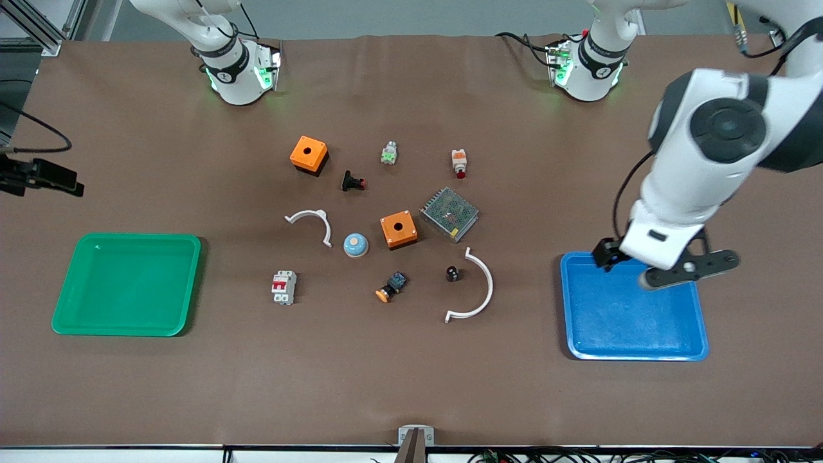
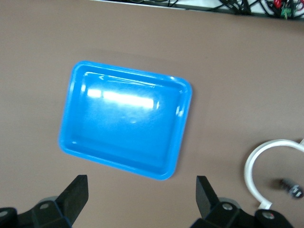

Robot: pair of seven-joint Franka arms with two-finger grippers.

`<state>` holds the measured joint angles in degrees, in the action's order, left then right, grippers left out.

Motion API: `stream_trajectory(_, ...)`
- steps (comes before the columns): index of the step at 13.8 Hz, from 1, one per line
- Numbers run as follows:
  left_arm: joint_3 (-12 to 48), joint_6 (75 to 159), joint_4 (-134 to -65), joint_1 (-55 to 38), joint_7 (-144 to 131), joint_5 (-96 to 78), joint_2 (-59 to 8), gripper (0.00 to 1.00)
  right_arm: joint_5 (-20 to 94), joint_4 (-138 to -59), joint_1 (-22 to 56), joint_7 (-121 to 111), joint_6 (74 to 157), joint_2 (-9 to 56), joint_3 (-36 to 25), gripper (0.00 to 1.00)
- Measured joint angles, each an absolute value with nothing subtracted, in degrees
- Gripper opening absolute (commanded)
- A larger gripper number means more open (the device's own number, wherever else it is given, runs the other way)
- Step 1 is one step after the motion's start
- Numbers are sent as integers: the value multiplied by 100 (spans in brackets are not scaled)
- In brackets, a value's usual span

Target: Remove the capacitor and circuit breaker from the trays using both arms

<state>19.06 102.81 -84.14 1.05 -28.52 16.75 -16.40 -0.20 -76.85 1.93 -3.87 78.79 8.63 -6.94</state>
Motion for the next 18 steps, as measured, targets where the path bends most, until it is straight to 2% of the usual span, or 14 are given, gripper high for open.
stream_trajectory(6, 1883, 9246, -8424, 1197, -926, 682, -607, 100, 49, -8276, 186, 24, 7874, 90, -522, 100)
stream_trajectory(12, 857, 8886, -9026, 573, -311, 275, 304, 100, 49, -8415, 23, 69, 7908, 22, -329, 100)
stream_trajectory(18, 825, 8808, -9163, 501, -311, 253, 436, 100, 49, -8433, -56, 71, 7915, -2, -206, 100)
